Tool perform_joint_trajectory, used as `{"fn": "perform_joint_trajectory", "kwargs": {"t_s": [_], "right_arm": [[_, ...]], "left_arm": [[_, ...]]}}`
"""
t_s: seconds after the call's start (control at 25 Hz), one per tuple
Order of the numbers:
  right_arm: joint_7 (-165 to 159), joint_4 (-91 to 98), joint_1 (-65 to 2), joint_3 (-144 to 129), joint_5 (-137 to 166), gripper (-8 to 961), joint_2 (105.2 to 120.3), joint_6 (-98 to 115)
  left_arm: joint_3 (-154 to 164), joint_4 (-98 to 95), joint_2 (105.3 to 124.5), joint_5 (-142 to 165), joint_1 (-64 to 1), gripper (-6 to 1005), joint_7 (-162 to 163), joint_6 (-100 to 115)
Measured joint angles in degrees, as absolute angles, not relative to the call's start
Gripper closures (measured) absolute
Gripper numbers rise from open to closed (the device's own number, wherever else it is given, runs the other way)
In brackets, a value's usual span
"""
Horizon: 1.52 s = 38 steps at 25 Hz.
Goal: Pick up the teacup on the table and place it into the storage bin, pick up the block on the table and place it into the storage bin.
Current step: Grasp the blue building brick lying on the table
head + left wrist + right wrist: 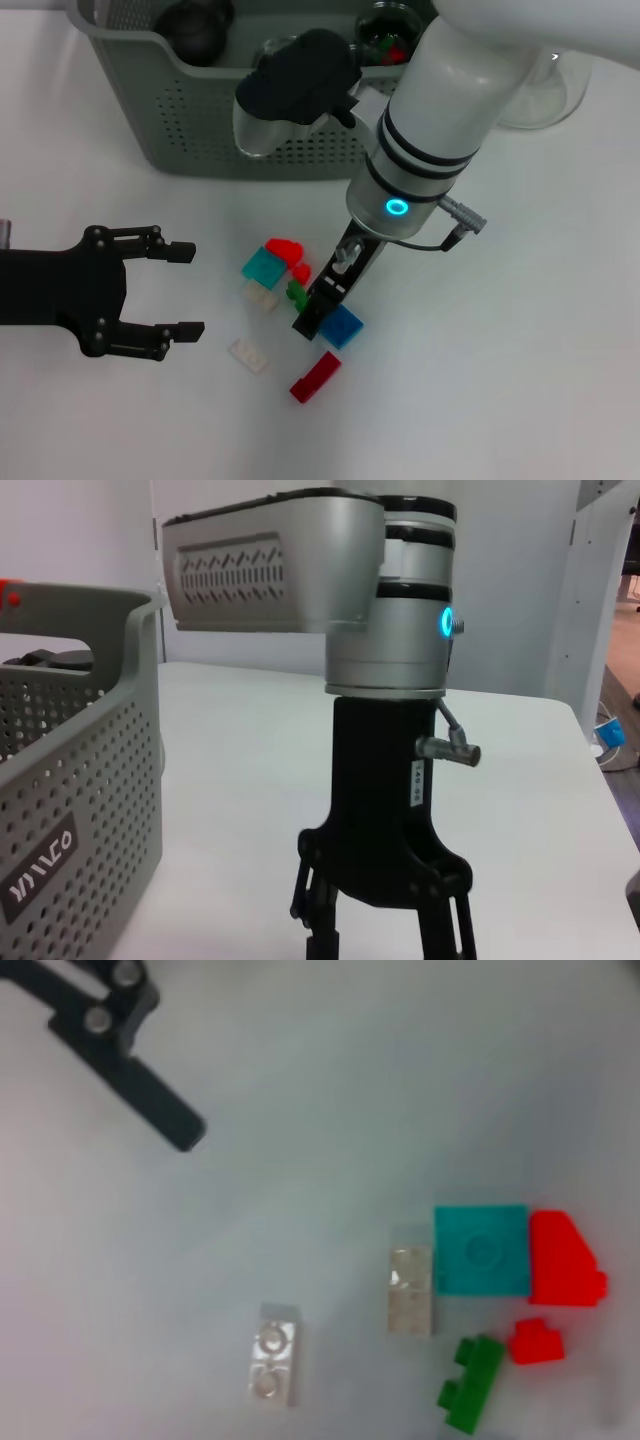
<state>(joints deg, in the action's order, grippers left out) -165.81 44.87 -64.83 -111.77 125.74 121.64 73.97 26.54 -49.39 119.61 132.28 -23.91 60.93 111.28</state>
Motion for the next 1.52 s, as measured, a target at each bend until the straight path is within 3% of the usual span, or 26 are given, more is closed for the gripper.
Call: {"fn": "perform_joint_trajectory", "kwargs": {"t_s": [0.92, 1.12, 1.52], "right_arm": [[-165.1, 45.0, -64.4, -117.7, 125.8, 27, 121.71, 70.4], [-165.1, 44.8, -64.4, -117.8, 125.7, 169, 121.73, 69.8], [-164.9, 44.7, -64.4, -118.5, 125.5, 166, 121.73, 68.8]], "left_arm": [[26.5, -49.3, 119.88, 132.1, -24.0, 172, 61.0, 111.2], [26.5, -49.2, 119.89, 132.1, -24.0, 172, 60.8, 111.1], [26.5, -49.0, 119.89, 131.7, -24.0, 172, 60.7, 111.0]]}}
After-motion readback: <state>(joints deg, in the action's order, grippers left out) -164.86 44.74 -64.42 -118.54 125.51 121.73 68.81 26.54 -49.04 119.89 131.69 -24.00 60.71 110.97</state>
